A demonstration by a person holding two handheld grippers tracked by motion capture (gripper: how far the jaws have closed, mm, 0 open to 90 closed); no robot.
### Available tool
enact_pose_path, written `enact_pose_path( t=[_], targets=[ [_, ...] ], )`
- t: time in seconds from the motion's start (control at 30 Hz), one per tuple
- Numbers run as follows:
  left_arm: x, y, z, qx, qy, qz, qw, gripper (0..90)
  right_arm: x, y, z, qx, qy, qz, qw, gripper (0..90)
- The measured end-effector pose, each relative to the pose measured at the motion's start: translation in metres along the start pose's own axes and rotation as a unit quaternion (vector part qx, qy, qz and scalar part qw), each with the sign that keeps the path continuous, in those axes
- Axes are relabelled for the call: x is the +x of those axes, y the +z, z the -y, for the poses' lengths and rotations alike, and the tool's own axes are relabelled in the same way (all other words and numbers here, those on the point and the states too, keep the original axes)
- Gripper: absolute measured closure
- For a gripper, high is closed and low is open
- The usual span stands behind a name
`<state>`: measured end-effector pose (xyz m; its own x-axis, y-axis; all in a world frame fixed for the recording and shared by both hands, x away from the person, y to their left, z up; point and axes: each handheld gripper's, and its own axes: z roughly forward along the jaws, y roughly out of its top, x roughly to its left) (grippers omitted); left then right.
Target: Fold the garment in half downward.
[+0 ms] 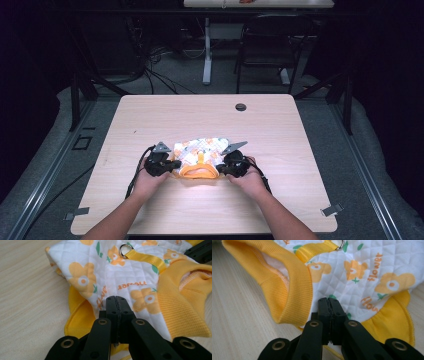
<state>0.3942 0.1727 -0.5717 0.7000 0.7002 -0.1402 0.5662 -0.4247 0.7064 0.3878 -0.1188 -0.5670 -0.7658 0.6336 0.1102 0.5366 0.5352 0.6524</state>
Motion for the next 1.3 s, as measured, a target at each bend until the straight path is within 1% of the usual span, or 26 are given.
enact_pose_path(
  t=[0.1, 0.17, 0.23, 0.3, 0.33, 0.4, 0.43, 0.47, 0.53, 0.6, 0.63, 0.67, 0.73, 0.77, 0.87, 0.97, 1.13, 1.23, 1.27, 1.3],
  targets=[
    [-0.002, -0.001, 0.0, -0.003, -0.003, 0.0, 1.0, 89.9, 0.0, 0.0, 0.001, -0.004, 0.002, -0.001, 1.0, 88.0],
    [-0.003, -0.002, -0.001, -0.005, -0.001, 0.001, 1.0, 89.9, 0.0, -0.002, 0.001, -0.003, 0.001, -0.001, 1.0, 87.6],
    [-0.003, -0.005, -0.002, -0.005, 0.003, 0.003, 1.0, 89.9, 0.001, -0.005, 0.001, -0.008, 0.0, -0.003, 1.0, 87.3],
    [-0.005, -0.008, -0.003, -0.009, -0.001, 0.005, 0.9999, 89.9, 0.002, -0.008, 0.0, -0.011, 0.0, -0.003, 0.9999, 87.1],
    [-0.005, -0.009, -0.003, -0.01, 0.004, 0.006, 0.9999, 89.9, 0.002, -0.009, 0.0, -0.013, -0.001, -0.003, 0.9999, 87.1],
    [-0.007, -0.013, -0.005, -0.015, 0.003, 0.008, 0.9999, 89.9, 0.004, -0.013, 0.0, -0.015, -0.001, -0.003, 0.9999, 87.0],
    [-0.007, -0.015, -0.005, -0.015, 0.006, 0.008, 0.9998, 89.9, 0.004, -0.015, 0.0, -0.017, -0.003, -0.003, 0.9998, 87.0],
    [-0.009, -0.018, -0.006, -0.021, 0.005, 0.009, 0.9997, 89.9, 0.005, -0.017, 0.0, -0.017, -0.003, -0.004, 0.9998, 86.9],
    [-0.01, -0.022, -0.006, -0.023, 0.007, 0.01, 0.9997, 89.9, 0.007, -0.021, 0.0, -0.023, -0.007, -0.005, 0.9997, 86.9],
    [-0.01, -0.026, -0.007, -0.025, 0.009, 0.011, 0.9996, 89.9, 0.008, -0.026, 0.0, -0.024, -0.008, -0.005, 0.9997, 86.8],
    [-0.011, -0.028, -0.006, -0.027, 0.003, 0.011, 0.9996, 89.9, 0.009, -0.027, 0.001, -0.025, -0.007, -0.004, 0.9996, 86.7],
    [-0.011, -0.03, -0.006, -0.026, 0.006, 0.009, 0.9996, 89.8, 0.01, -0.032, 0.001, -0.029, -0.007, -0.004, 0.9996, 86.5],
    [-0.012, -0.036, -0.006, -0.029, 0.007, 0.007, 0.9995, 89.9, 0.01, -0.034, 0.001, -0.028, -0.006, -0.003, 0.9996, 86.5],
    [-0.013, -0.038, -0.006, -0.029, 0.004, 0.009, 0.9995, 89.9, 0.01, -0.036, 0.002, -0.032, -0.006, -0.004, 0.9995, 86.4],
    [-0.014, -0.045, -0.005, -0.037, 0.0, 0.01, 0.9993, 89.9, 0.012, -0.043, 0.004, -0.034, -0.007, -0.003, 0.9994, 86.2],
    [-0.018, -0.053, -0.002, -0.04, 0.004, 0.01, 0.9991, 89.8, 0.015, -0.05, 0.006, -0.038, -0.007, -0.003, 0.9992, 86.1],
    [-0.022, -0.064, 0.007, -0.044, 0.011, 0.016, 0.9989, 89.9, 0.022, -0.059, 0.013, -0.042, -0.013, 0.0, 0.999, 85.7],
    [-0.023, -0.07, 0.015, -0.042, 0.02, 0.003, 0.9989, 89.7, 0.026, -0.064, 0.019, -0.043, -0.016, -0.001, 0.9989, 85.6],
    [-0.023, -0.072, 0.017, -0.043, 0.019, 0.003, 0.9989, 89.8, 0.027, -0.065, 0.022, -0.045, -0.013, -0.001, 0.9989, 85.7],
    [-0.023, -0.074, 0.021, -0.045, 0.015, 0.003, 0.9989, 89.7, 0.028, -0.066, 0.023, -0.044, -0.016, -0.001, 0.9989, 85.6]
  ],
)
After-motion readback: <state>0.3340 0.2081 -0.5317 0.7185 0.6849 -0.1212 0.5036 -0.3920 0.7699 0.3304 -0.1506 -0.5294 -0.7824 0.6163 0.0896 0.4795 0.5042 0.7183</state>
